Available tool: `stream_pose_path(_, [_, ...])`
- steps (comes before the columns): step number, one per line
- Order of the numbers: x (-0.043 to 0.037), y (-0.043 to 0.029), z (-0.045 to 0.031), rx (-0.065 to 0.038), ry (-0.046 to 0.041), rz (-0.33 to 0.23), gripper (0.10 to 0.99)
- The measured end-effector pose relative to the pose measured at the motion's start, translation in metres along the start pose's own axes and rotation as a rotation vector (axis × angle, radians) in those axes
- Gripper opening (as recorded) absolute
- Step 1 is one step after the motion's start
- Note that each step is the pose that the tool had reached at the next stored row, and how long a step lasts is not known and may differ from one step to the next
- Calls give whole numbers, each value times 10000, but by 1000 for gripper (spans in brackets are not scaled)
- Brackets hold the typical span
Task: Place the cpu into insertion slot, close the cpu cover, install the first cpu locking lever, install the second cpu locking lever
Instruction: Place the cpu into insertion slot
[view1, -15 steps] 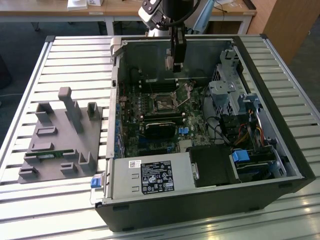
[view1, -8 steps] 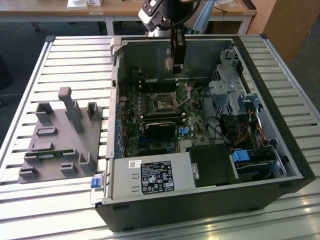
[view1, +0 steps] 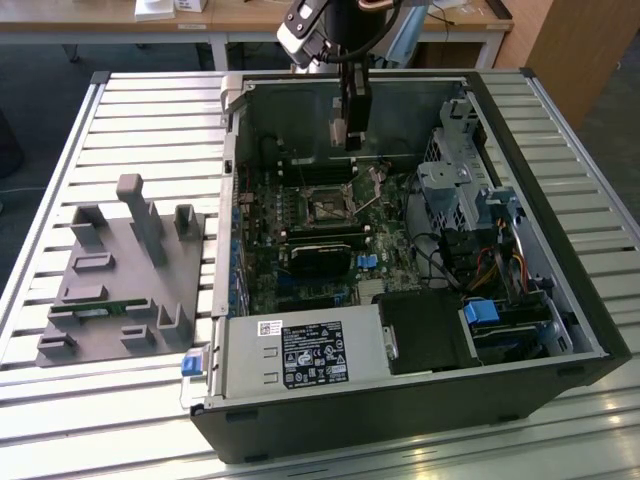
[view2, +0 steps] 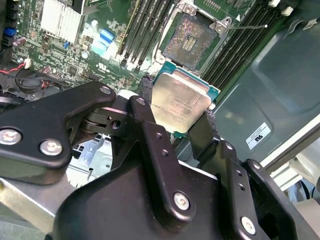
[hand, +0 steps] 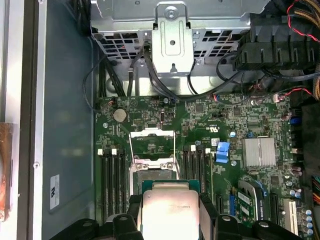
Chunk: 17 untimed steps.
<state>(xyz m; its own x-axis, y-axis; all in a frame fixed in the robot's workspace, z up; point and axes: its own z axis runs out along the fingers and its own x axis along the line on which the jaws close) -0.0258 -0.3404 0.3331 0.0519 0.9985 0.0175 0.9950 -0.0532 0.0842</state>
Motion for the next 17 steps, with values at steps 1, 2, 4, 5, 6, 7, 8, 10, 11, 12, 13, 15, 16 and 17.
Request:
stream_pose_path(1, [0, 0, 4, 0, -1, 0, 537])
stream_pose_path(2, [0, -1, 9, 0, 0, 0, 537])
stream_pose_path(4, [0, -1, 18, 0, 0, 0, 537])
stream_pose_path(5, [0, -2, 22, 0, 0, 0, 537])
stream_pose_path(6, [-1, -2, 26, 0, 0, 0, 537])
stream_pose_path(7, [-1, -3, 31, 0, 0, 0, 537])
stream_pose_path(8, [-1, -3, 35, 0, 0, 0, 537])
stream_pose_path(10, [-1, -4, 44, 0, 0, 0, 537])
stream_pose_path(11, [-1, -4, 49, 0, 0, 0, 537])
stream_pose_path(12, [-1, -4, 53, 0, -1, 0, 537])
stream_pose_path(13, [-1, -5, 58, 0, 0, 0, 537])
stream_pose_path(15, [-1, -6, 67, 0, -1, 0, 537])
stream_pose_path(16, [-1, -6, 71, 0, -1, 0, 537])
stream_pose_path(17, [-1, -6, 75, 0, 0, 0, 537])
